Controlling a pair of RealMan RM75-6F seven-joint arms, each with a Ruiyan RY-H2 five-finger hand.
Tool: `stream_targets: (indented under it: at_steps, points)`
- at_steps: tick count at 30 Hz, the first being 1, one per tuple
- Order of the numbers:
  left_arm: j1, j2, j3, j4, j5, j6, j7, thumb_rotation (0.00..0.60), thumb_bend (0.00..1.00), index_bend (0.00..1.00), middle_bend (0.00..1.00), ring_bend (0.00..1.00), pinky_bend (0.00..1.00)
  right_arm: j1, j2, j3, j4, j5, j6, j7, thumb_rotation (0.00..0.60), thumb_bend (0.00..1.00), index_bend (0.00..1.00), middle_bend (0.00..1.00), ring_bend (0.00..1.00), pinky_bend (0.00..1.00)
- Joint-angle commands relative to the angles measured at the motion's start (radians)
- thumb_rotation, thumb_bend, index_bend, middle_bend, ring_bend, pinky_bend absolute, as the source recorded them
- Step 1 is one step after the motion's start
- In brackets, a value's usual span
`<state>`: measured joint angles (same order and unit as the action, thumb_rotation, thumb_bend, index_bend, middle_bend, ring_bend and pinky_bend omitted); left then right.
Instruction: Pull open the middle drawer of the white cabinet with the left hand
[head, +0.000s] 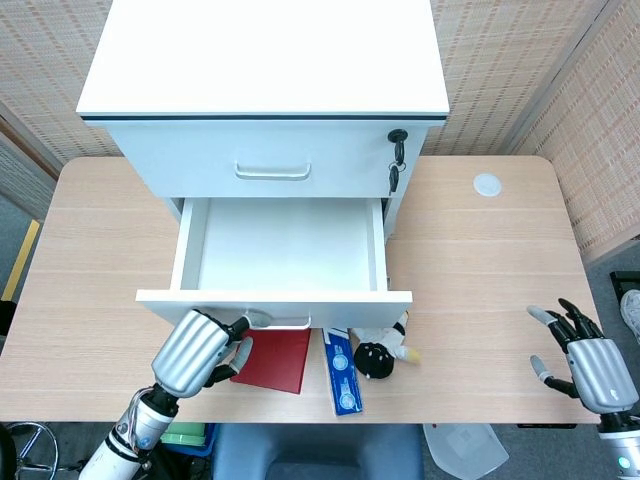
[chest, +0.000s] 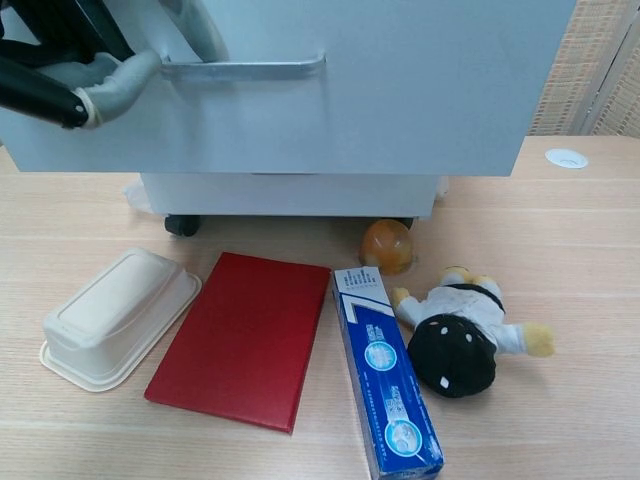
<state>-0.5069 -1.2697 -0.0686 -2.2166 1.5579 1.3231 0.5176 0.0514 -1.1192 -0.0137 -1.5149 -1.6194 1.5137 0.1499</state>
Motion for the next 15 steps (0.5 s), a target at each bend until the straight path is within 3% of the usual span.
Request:
stream_targets:
  at_steps: [1, 10, 15]
  points:
    - [0.01, 0.004, 0.005, -0.005, 0.017, 0.006, -0.003, 0.6, 0.58, 0.36, 0.93, 1.0, 1.0, -0.001, 0.0, 0.0, -0.001, -0.001, 0.002, -0.001, 0.6, 0.31, 0.18, 0.25, 0.14, 0.18]
    - [0.033, 0.008, -0.012, 0.019, 0.073, 0.042, -0.054, 0.6, 0.58, 0.36, 0.93, 1.0, 1.0, -0.003, 0.002, 0.0, -0.003, -0.001, 0.005, -0.002, 0.6, 0.31, 0.18, 0.25, 0.14, 0.18]
    - [0.059, 0.029, 0.006, 0.036, 0.134, 0.071, -0.084, 0.6, 0.58, 0.41, 0.9, 1.0, 1.0, -0.003, 0.001, -0.001, -0.003, 0.0, 0.001, -0.002, 0.6, 0.31, 0.18, 0.25, 0.14, 0.18]
